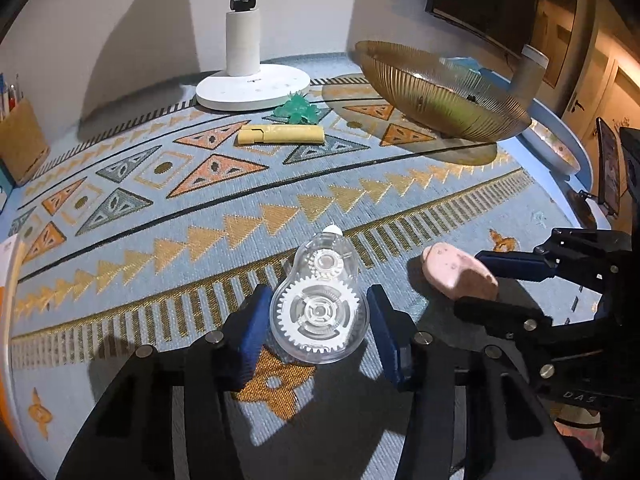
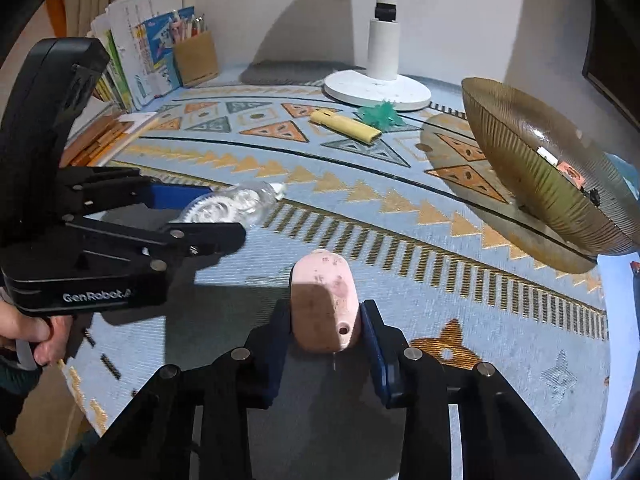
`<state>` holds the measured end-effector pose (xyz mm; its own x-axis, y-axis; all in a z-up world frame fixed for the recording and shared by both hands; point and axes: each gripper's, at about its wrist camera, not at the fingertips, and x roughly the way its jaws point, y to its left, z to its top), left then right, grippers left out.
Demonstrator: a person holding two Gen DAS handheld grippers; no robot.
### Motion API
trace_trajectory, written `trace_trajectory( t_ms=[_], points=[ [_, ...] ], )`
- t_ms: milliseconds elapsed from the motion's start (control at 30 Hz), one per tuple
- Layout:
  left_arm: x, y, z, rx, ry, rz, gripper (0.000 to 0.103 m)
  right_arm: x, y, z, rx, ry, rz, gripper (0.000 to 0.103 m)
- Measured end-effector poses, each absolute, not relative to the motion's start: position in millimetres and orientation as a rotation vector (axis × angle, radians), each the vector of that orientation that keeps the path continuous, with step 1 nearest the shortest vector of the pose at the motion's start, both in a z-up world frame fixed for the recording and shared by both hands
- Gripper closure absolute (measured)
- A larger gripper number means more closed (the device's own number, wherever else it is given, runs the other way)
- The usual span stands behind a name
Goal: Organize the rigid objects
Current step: 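Carry the tape dispenser and pink eraser over the amber bowl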
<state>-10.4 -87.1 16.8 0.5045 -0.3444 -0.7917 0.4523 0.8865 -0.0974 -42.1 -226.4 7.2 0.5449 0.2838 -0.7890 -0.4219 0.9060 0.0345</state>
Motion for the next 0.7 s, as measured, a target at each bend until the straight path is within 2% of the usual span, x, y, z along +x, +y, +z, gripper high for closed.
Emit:
trace_trajectory(
  t_ms=[433,600,700],
  points=[
    [-16.0,-86.9,50.1,0.05,0.836,-0.5,0.057,-49.4,-262.6,33.0,-0.08,0.848,0.344,0.069],
    [-11.0,-99.3,97.1,0.005,0.75,-0.527,0.057,-54.3,-289.2,73.0,-0.046,0.754,0.266,0.069],
    [-7.7,-113.1,139.9,-0.015,0.657,-0.549,0.057,-57.2,-319.0,115.0,-0.032,0.659,0.165,0.069]
  ],
)
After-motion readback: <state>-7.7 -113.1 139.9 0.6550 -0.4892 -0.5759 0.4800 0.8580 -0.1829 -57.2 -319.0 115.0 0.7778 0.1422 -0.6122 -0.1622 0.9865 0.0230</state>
